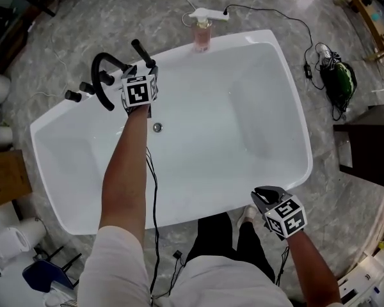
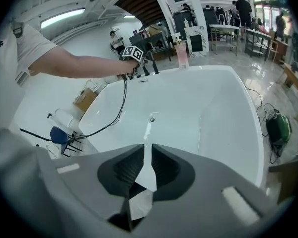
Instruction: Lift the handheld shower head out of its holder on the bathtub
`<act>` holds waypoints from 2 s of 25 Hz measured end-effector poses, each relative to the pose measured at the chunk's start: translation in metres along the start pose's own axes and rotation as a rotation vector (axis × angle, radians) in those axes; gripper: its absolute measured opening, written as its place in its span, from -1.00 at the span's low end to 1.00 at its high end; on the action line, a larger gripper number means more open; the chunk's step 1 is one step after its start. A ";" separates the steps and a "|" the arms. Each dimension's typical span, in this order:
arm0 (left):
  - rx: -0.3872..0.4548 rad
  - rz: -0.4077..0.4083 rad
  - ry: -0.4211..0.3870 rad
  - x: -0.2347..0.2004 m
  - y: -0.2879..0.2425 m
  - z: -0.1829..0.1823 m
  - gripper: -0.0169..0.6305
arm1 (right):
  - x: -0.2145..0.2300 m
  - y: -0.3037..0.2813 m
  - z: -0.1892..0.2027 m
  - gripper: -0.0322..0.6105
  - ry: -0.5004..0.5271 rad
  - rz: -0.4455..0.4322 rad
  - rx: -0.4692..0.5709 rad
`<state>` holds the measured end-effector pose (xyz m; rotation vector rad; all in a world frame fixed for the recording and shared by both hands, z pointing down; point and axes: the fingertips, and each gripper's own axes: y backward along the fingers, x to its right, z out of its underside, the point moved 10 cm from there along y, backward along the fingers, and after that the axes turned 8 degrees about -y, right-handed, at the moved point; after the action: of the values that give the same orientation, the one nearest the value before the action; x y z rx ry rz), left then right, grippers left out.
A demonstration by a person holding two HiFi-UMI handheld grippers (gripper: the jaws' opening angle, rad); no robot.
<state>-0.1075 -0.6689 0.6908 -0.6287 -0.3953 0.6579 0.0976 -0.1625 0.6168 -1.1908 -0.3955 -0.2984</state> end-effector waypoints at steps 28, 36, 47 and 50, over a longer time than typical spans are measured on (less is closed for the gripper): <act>-0.027 -0.045 -0.019 -0.027 -0.085 -0.016 -0.51 | 0.032 -0.060 -0.005 -0.71 -0.009 -0.028 -0.078; 0.020 -0.060 -0.058 -0.017 -0.057 -0.028 -0.51 | 0.026 -0.056 -0.007 -0.71 0.024 -0.028 -0.099; 0.068 -0.062 -0.122 -0.007 0.007 -0.056 -0.52 | 0.005 -0.041 0.005 -0.72 0.035 -0.060 -0.080; 0.075 -0.067 -0.139 -0.002 0.026 -0.063 -0.52 | 0.003 -0.032 0.012 -0.72 0.038 -0.060 -0.070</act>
<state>-0.0875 -0.6798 0.6269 -0.4979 -0.5162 0.6513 0.0852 -0.1624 0.6485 -1.2415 -0.3907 -0.3888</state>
